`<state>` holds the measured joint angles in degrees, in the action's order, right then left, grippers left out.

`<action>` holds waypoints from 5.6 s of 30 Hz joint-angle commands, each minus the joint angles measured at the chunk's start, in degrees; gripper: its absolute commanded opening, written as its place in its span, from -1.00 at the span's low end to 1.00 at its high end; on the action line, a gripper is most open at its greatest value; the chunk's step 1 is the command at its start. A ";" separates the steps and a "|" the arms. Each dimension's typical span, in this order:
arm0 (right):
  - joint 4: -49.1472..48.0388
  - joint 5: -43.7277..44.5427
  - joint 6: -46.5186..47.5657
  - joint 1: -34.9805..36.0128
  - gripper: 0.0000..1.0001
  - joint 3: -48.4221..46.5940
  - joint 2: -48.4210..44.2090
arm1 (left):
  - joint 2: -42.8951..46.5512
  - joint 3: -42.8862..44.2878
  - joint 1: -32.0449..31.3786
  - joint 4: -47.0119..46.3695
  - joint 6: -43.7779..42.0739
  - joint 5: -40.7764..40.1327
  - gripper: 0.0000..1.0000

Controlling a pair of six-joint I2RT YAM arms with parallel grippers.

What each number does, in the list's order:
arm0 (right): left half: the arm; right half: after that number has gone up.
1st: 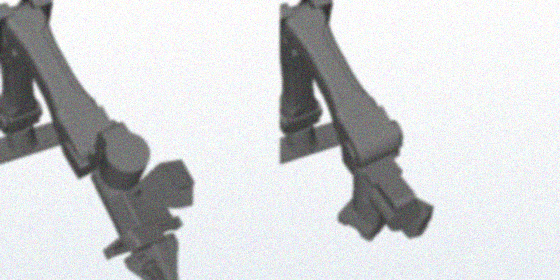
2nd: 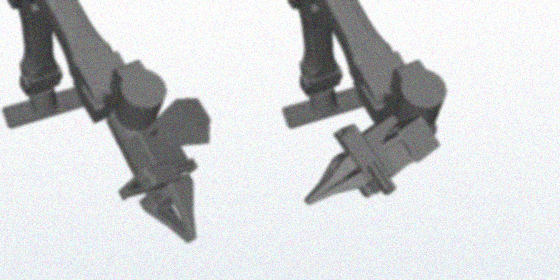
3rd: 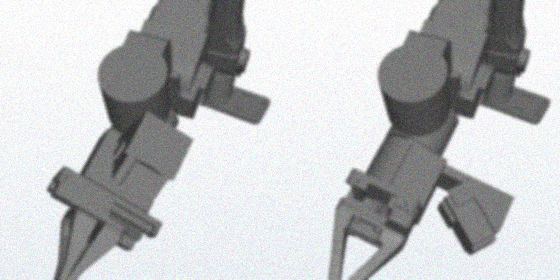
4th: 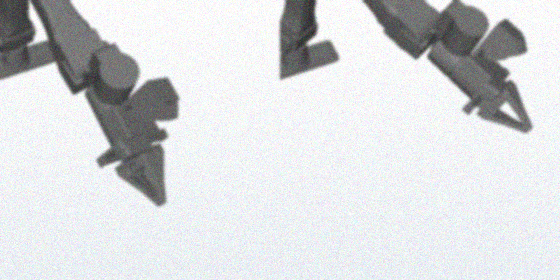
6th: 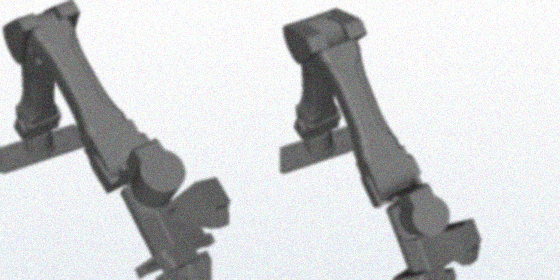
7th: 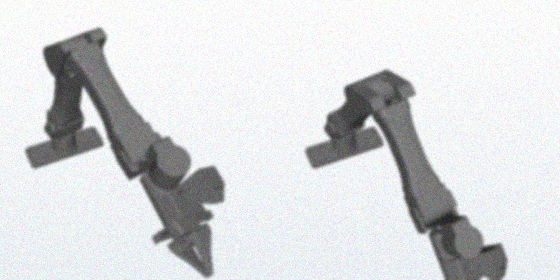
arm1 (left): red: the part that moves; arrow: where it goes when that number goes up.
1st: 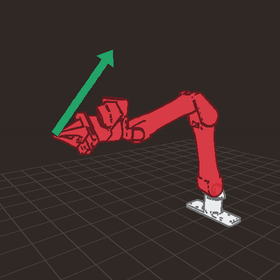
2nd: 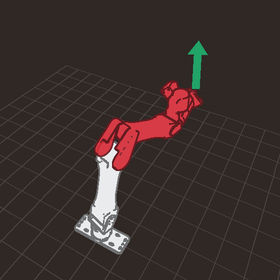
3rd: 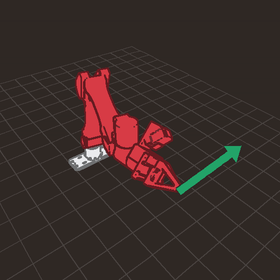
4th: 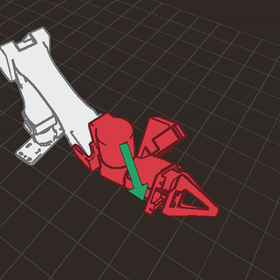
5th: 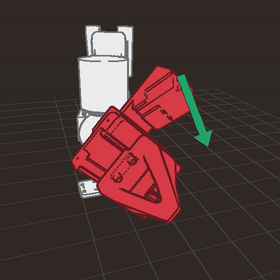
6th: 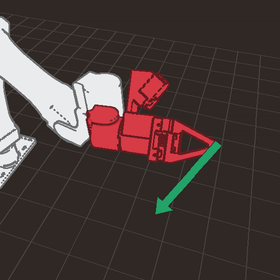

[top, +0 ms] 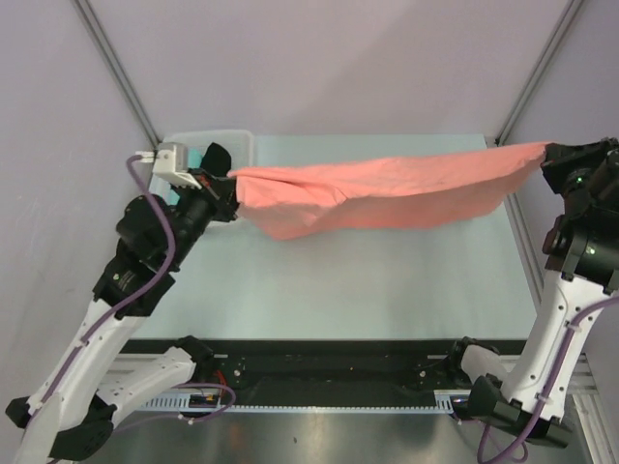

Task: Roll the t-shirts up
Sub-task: Flatten out the T-shirt at the center of the board, then fold the T-shirt at the center of the board.

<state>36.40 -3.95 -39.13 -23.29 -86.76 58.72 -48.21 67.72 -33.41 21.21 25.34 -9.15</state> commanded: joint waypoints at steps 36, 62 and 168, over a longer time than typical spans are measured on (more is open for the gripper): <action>-14.80 -8.39 0.36 6.58 -1.00 12.20 23.38 | -22.12 -7.74 17.94 -27.97 11.29 13.45 -1.00; -12.58 8.18 5.39 16.36 0.01 34.37 18.80 | -25.45 -30.98 -3.33 -10.48 22.38 -14.15 0.27; -23.57 7.46 1.60 5.01 -1.00 14.08 42.70 | -50.84 13.48 4.14 -6.89 12.63 -1.84 -1.00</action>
<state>14.59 3.77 -37.76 -18.50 -69.80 100.27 -97.36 77.65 -30.52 14.74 39.79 -11.60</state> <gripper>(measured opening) 0.011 0.012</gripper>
